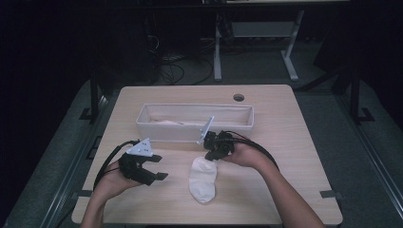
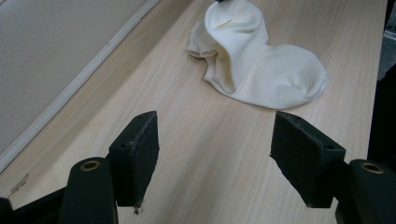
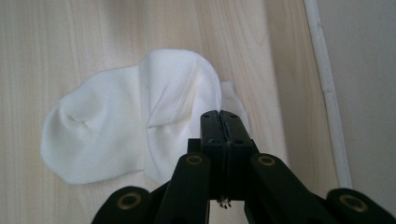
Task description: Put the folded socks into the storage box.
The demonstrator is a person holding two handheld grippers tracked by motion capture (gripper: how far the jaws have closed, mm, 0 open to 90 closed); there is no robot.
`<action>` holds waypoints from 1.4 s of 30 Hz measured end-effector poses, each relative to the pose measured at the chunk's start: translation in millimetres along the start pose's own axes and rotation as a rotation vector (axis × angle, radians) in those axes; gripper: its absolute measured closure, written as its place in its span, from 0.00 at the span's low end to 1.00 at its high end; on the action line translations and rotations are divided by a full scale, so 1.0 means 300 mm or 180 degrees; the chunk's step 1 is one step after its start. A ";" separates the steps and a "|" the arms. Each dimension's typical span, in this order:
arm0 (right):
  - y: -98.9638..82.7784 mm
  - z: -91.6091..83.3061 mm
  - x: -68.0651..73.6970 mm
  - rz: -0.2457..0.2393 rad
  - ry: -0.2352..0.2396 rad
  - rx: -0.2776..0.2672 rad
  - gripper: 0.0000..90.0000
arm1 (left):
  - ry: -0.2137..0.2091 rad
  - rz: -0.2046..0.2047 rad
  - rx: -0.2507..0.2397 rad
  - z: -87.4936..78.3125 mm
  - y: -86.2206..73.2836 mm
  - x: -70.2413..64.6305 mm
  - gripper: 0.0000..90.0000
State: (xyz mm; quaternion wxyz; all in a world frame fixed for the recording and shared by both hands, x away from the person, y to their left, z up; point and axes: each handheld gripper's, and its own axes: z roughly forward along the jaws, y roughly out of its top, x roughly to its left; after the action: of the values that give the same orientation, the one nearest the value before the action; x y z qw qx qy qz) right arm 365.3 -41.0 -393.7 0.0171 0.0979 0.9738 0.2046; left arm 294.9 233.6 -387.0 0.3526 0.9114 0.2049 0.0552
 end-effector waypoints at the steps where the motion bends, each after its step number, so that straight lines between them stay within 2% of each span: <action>1: 0.000 -0.006 0.004 -0.0010 0.0008 -0.0010 0.99 | 0.0000 0.0003 0.0003 0.000 0.000 0.000 0.36; 9: -0.006 -0.023 0.045 -0.0099 0.0067 -0.0055 0.99 | -0.0009 0.0001 0.0006 0.003 0.001 -0.003 0.36; 16: -0.014 -0.005 0.075 -0.0188 0.0163 -0.0009 0.98 | -0.0019 0.0025 0.0064 0.015 0.001 -0.004 0.36; 22: -0.025 0.016 0.095 -0.0190 0.0292 0.0011 0.98 | -0.0023 0.0039 0.0077 0.012 0.002 -0.004 0.36; 26: -0.033 0.030 0.104 -0.0198 0.0344 0.0078 0.98 | -0.0020 0.0031 0.0058 0.010 0.001 -0.004 0.36; 34: -0.042 0.035 0.113 -0.0226 0.0522 0.0084 0.95 | -0.0034 0.0045 0.0085 0.017 0.004 -0.007 0.37; 39: -0.040 0.020 0.118 -0.0216 0.0591 0.0057 0.91 | -0.0043 0.0058 0.0095 0.020 0.006 -0.009 0.37; 42: -0.035 0.004 0.118 -0.0236 0.0571 0.0013 0.91 | -0.0034 0.0045 0.0071 0.020 0.007 -0.011 0.37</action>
State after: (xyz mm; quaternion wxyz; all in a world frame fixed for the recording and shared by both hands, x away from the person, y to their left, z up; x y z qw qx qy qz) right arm 328.9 -42.9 -398.8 -0.0629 0.0431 0.9748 0.2097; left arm 294.1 227.2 -389.9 0.3432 0.9170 0.1972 0.0506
